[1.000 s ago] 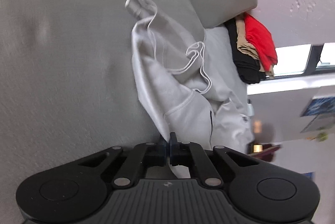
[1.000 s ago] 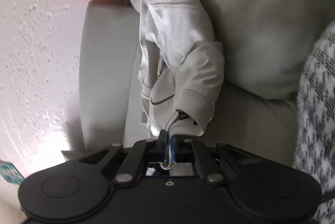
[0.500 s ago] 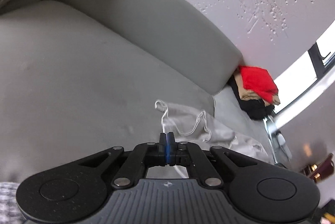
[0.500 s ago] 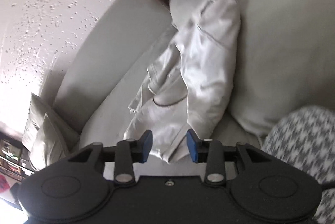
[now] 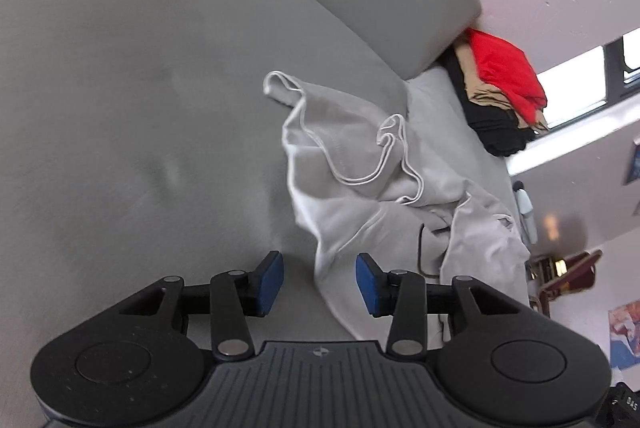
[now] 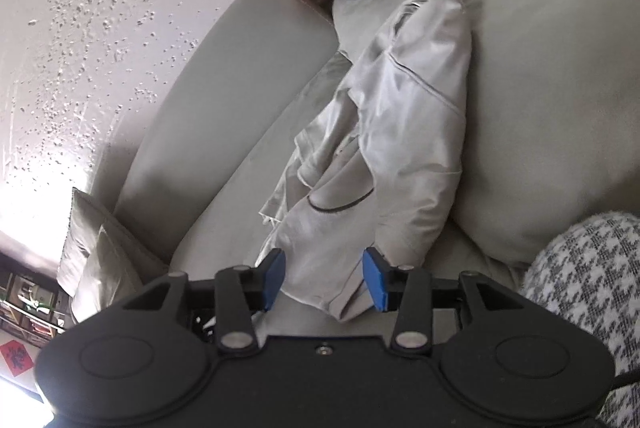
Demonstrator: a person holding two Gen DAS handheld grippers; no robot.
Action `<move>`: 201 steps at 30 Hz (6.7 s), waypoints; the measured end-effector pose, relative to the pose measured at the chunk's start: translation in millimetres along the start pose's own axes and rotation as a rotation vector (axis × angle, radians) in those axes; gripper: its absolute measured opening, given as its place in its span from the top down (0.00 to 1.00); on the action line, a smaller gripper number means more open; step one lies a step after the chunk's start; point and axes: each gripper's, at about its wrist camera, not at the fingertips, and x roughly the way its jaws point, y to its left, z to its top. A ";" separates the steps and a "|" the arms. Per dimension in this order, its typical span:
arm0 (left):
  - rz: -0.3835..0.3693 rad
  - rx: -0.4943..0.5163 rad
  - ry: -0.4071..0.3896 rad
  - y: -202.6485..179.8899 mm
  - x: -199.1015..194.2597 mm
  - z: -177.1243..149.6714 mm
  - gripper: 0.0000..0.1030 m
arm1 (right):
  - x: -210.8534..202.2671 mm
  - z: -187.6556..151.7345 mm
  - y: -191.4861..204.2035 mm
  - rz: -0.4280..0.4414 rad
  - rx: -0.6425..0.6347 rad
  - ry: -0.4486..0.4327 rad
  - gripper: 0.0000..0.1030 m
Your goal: Fold clothes
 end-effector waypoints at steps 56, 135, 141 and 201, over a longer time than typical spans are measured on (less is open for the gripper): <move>0.110 0.016 -0.270 8.7 -137.3 -77.5 0.99 | 147.3 -46.3 96.9 -0.370 -0.601 0.169 0.94; 0.105 0.314 -0.159 -73.0 -149.7 -120.5 0.82 | -30.7 10.0 -15.0 -0.203 -0.277 0.021 0.70; 0.204 0.353 -0.037 -90.0 -58.7 -88.7 0.79 | 48.4 13.5 -2.7 -0.271 -0.303 0.095 0.70; 0.187 -0.157 -0.018 9.1 -115.0 -130.9 0.66 | -23.0 57.9 -138.3 -0.124 0.033 -0.032 0.72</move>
